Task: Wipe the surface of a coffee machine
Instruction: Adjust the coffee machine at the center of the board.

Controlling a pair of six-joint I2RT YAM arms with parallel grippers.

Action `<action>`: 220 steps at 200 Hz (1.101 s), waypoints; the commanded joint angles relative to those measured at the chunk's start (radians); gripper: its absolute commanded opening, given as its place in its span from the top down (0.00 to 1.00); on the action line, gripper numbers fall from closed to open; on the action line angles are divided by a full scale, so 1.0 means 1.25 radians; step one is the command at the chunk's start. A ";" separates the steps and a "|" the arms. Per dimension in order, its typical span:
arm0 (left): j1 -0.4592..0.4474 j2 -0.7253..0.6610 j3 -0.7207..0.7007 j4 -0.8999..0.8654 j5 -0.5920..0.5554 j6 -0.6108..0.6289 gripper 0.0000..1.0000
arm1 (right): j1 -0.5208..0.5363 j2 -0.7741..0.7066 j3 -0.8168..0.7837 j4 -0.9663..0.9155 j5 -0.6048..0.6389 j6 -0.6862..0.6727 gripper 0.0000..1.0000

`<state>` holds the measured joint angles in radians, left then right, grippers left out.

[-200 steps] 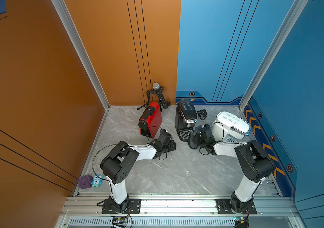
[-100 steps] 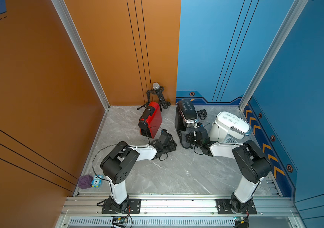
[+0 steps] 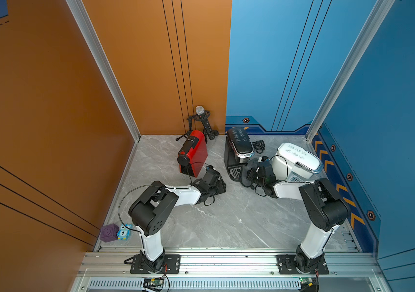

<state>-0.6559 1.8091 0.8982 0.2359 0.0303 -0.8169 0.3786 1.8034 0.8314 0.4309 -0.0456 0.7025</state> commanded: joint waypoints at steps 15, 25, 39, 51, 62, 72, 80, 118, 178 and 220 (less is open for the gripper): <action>-0.005 0.003 0.018 -0.006 0.004 0.007 0.50 | -0.019 0.018 0.064 0.073 -0.121 -0.063 1.00; -0.005 0.000 0.013 -0.007 0.002 0.007 0.50 | -0.025 0.025 0.074 0.086 -0.149 -0.065 1.00; -0.005 -0.006 0.008 -0.007 -0.001 0.007 0.50 | -0.031 0.025 0.082 0.107 -0.170 -0.076 1.00; -0.005 -0.008 0.005 -0.007 -0.002 0.007 0.50 | -0.038 0.021 0.089 0.116 -0.176 -0.083 1.00; -0.005 -0.008 0.005 -0.007 0.000 0.007 0.50 | -0.049 0.018 0.095 0.128 -0.192 -0.087 1.00; -0.006 -0.009 0.005 -0.007 0.001 0.008 0.50 | -0.057 0.013 0.100 0.142 -0.205 -0.088 1.00; -0.007 -0.010 0.004 -0.007 0.002 0.006 0.50 | -0.061 0.009 0.103 0.146 -0.209 -0.090 1.00; -0.008 -0.012 0.004 -0.008 0.001 0.006 0.50 | -0.078 -0.023 0.097 0.212 -0.268 -0.093 1.00; -0.014 -0.003 0.012 -0.008 0.002 0.005 0.51 | -0.094 -0.117 0.086 0.211 -0.270 -0.105 1.00; -0.018 0.003 0.018 -0.007 0.001 0.003 0.51 | -0.096 -0.171 0.083 0.187 -0.261 -0.121 1.00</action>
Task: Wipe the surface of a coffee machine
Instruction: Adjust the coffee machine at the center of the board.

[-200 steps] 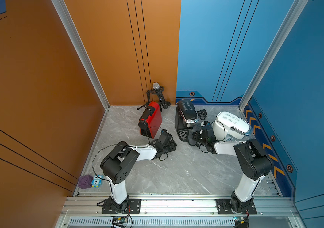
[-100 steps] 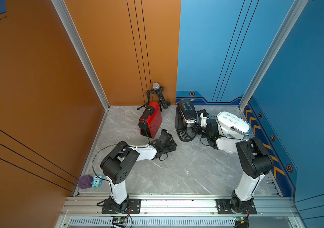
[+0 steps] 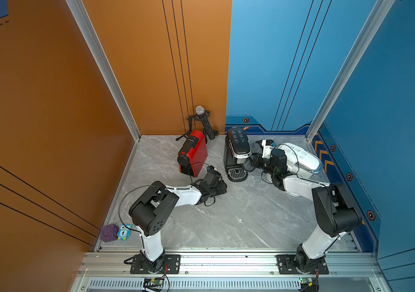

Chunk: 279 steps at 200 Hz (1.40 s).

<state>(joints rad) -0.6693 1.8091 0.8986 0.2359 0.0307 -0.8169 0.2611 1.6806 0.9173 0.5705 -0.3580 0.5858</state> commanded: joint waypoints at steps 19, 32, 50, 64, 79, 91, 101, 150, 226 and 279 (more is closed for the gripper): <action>-0.008 0.004 0.017 -0.007 0.001 0.003 0.51 | -0.003 -0.094 0.010 0.069 -0.003 -0.032 1.00; -0.009 0.005 0.019 -0.007 0.001 0.003 0.51 | -0.002 -0.101 0.010 0.061 -0.001 -0.035 1.00; -0.011 0.009 0.023 -0.008 0.001 0.003 0.51 | 0.001 -0.094 0.008 0.058 -0.002 -0.036 1.00; -0.012 0.012 0.025 -0.008 0.003 0.003 0.51 | 0.005 -0.079 0.000 0.056 0.002 -0.033 1.00; -0.014 0.012 0.025 -0.008 0.001 0.003 0.51 | 0.012 -0.062 -0.016 0.058 0.020 -0.025 1.00; -0.014 0.012 0.025 -0.008 0.000 0.003 0.51 | 0.021 -0.045 -0.029 0.060 0.035 -0.021 1.00; -0.015 0.013 0.025 -0.007 0.000 0.003 0.51 | 0.031 -0.024 -0.034 0.055 0.055 -0.025 1.00; -0.017 0.014 0.027 -0.008 -0.001 0.002 0.51 | 0.056 0.116 -0.050 0.128 0.073 0.044 1.00; -0.018 0.014 0.027 -0.008 -0.001 0.003 0.51 | 0.050 0.082 -0.018 0.092 0.064 0.059 1.00; -0.017 0.010 0.027 -0.008 0.001 0.004 0.51 | 0.040 -0.062 0.018 0.029 0.065 0.037 1.00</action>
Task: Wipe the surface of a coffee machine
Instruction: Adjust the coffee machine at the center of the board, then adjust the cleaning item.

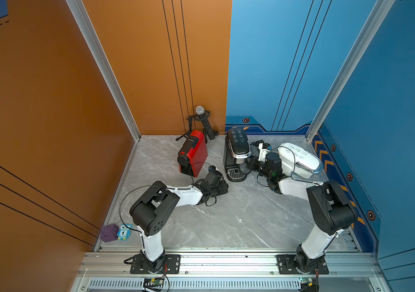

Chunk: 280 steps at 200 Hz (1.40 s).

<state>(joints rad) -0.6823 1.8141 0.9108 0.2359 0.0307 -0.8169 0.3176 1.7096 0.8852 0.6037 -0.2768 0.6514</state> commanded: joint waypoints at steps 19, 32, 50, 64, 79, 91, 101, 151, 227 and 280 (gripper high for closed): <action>-0.004 -0.005 0.015 -0.007 0.003 0.007 0.51 | -0.006 -0.149 0.044 -0.029 0.013 -0.037 1.00; -0.003 -0.013 0.014 -0.007 0.004 0.010 0.51 | -0.006 -0.194 0.042 -0.058 0.027 -0.058 1.00; 0.000 -0.023 0.013 -0.008 0.014 0.015 0.51 | -0.009 -0.253 0.041 -0.098 0.039 -0.085 1.00; 0.003 -0.035 0.013 -0.007 0.026 0.021 0.51 | -0.011 -0.294 0.040 -0.128 0.043 -0.103 1.00; 0.011 -0.054 0.016 -0.007 0.046 0.039 0.50 | -0.013 -0.329 0.046 -0.168 0.036 -0.123 1.00; 0.032 -0.074 0.018 -0.007 0.079 0.045 0.50 | -0.017 -0.343 0.055 -0.205 0.017 -0.140 1.00; 0.050 -0.098 0.022 -0.007 0.110 0.052 0.50 | -0.020 -0.349 0.059 -0.226 -0.015 -0.148 1.00; 0.100 -0.235 0.064 -0.007 0.331 0.111 0.45 | -0.020 -0.365 0.052 -0.290 -0.222 -0.202 1.00; 0.090 -0.306 0.137 0.024 0.527 0.000 0.25 | 0.048 -0.390 0.066 -0.472 -0.270 -0.373 1.00; 0.075 -0.283 0.180 0.057 0.502 -0.151 0.09 | 0.132 -0.392 0.082 -0.541 -0.147 -0.479 1.00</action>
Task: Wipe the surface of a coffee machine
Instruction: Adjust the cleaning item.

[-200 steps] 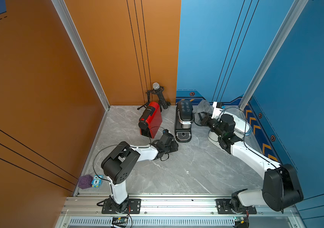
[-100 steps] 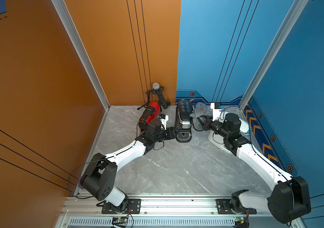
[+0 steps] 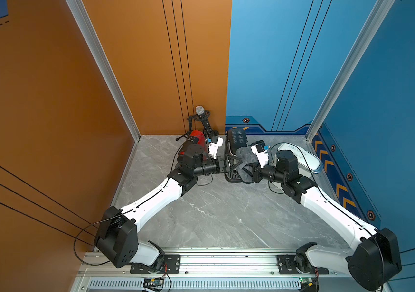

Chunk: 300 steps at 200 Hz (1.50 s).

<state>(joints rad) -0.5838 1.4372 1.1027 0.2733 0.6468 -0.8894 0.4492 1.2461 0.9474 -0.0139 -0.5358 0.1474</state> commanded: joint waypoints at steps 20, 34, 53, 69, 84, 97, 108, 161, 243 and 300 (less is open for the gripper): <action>-0.004 0.052 0.032 0.027 0.008 -0.152 0.09 | 0.047 -0.030 0.029 -0.040 0.081 -0.085 1.00; -0.010 0.076 0.037 0.027 0.009 -0.171 0.09 | 0.066 -0.036 0.030 -0.041 0.103 -0.099 1.00; -0.026 0.100 0.051 0.027 0.013 -0.176 0.11 | 0.087 -0.038 0.035 -0.047 0.129 -0.120 1.00; -0.041 0.114 0.062 0.027 0.022 -0.182 0.13 | 0.094 -0.038 0.039 -0.048 0.144 -0.129 1.00; -0.053 0.130 0.070 0.026 0.034 -0.185 0.17 | 0.097 -0.037 0.045 -0.044 0.143 -0.135 1.00; -0.058 0.141 0.072 0.026 0.043 -0.190 0.21 | 0.099 -0.035 0.048 -0.039 0.145 -0.136 1.00; -0.061 0.144 0.069 0.026 0.043 -0.190 0.24 | 0.100 -0.034 0.050 -0.034 0.151 -0.139 1.00; -0.051 0.138 0.055 0.027 0.046 -0.177 0.66 | 0.101 -0.043 0.028 0.010 0.182 -0.124 1.00; 0.031 0.027 -0.029 0.026 -0.025 -0.133 1.00 | 0.076 -0.030 -0.011 0.037 0.171 -0.086 0.54; 0.110 -0.034 -0.154 0.025 -0.153 -0.095 1.00 | 0.033 -0.032 -0.061 0.044 0.219 -0.027 0.43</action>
<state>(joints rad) -0.4728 1.4193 0.9604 0.3241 0.5652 -1.0626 0.5217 1.2079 0.8951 0.0120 -0.3397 0.0574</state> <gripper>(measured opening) 0.125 0.566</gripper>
